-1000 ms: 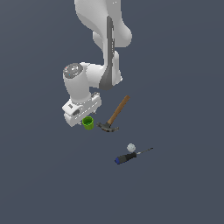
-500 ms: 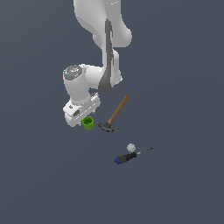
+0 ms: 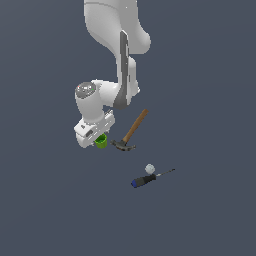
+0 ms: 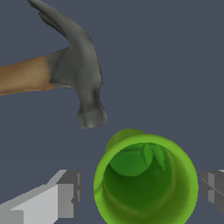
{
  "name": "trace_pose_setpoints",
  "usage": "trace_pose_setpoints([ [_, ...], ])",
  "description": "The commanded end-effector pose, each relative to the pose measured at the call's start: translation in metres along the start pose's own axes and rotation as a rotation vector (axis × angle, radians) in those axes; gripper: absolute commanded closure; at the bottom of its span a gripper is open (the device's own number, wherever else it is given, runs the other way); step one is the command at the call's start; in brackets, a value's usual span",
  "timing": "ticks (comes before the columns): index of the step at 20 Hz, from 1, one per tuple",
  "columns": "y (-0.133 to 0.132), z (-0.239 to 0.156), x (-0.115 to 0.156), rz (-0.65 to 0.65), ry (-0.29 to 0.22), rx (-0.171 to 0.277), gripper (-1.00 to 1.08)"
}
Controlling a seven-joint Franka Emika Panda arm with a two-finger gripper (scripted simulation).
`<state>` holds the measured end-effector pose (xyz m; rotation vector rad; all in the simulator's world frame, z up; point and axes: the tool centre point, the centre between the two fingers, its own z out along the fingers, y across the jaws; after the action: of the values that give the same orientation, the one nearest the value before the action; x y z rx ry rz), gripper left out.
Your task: Pick up a designated object from a clutter of objects.
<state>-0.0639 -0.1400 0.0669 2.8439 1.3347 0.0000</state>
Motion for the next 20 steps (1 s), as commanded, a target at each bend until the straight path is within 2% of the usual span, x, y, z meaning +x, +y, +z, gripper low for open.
trace_pose_setpoints([
  [1,0.0,0.011,0.0,-0.001,0.0,0.0,-0.92],
  [8,0.0,0.024,0.0,-0.002,0.0,0.0,-0.92],
  [9,0.0,0.024,0.0,-0.002,0.0,0.0,1.08],
  [20,0.001,0.023,0.0,-0.001,0.001,-0.002,1.08],
])
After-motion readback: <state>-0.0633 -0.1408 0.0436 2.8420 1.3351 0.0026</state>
